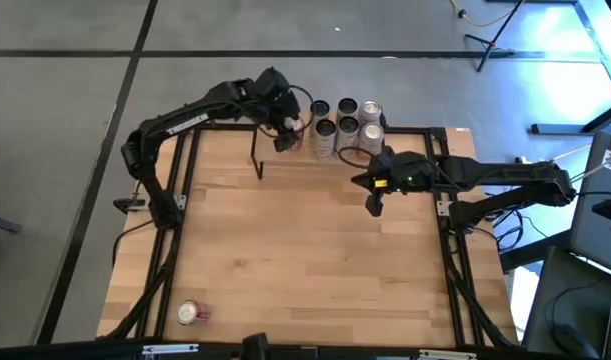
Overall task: Place canned beverage on shelf
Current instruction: Put the top red white soda can on the shelf
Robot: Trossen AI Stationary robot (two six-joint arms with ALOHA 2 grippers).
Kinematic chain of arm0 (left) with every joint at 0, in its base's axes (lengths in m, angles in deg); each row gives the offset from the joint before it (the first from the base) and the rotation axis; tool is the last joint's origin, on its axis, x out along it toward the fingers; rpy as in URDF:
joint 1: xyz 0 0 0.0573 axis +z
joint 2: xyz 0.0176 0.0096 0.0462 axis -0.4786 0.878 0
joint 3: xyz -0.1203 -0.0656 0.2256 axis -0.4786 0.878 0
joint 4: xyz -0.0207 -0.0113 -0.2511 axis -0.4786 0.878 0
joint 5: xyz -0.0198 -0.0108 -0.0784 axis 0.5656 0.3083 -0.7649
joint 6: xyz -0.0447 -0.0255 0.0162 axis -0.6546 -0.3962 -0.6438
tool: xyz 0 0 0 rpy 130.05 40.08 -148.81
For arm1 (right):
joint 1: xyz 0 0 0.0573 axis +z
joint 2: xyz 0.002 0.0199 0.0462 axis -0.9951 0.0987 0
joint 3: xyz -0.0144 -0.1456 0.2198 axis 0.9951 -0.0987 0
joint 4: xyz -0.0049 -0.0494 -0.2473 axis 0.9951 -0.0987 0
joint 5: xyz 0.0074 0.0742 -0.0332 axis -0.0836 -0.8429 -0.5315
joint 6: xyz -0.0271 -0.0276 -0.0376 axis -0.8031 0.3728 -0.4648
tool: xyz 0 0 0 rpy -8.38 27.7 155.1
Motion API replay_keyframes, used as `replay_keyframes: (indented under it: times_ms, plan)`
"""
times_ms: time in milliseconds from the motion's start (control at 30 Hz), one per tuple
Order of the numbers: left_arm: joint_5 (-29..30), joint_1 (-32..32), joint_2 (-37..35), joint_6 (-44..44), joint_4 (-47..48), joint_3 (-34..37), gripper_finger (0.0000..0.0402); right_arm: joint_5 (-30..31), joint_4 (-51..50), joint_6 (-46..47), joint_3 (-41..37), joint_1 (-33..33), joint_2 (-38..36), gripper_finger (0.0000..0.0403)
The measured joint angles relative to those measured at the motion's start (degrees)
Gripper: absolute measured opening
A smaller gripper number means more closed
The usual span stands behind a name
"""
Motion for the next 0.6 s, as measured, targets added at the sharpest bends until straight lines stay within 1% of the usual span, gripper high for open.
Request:
replay_keyframes:
  times_ms: [100, 200, 367, 600]
  plan:
    - [-1.9, 1.6, 1.9, 0.0, -1.2, 0.0, 0.0284, -0.8, -0.2, 0.5, -0.1, -0.7, 0.0, 0.0001]
    - [-3.1, 2.1, 3.5, 0.5, -2.1, -0.2, 0.0284, -0.3, -0.2, 0.0, -0.1, -0.7, 0.2, 0.0001]
    - [-4.5, 2.0, 3.9, 1.2, -3.1, -0.2, 0.0284, -0.2, -0.4, -0.2, -0.1, -0.7, 0.3, 0.0001]
    - [-3.5, 2.1, 3.9, 1.4, -2.5, -0.2, 0.0285, 1.3, -0.6, -0.3, -0.1, -0.7, 0.3, 0.0001]
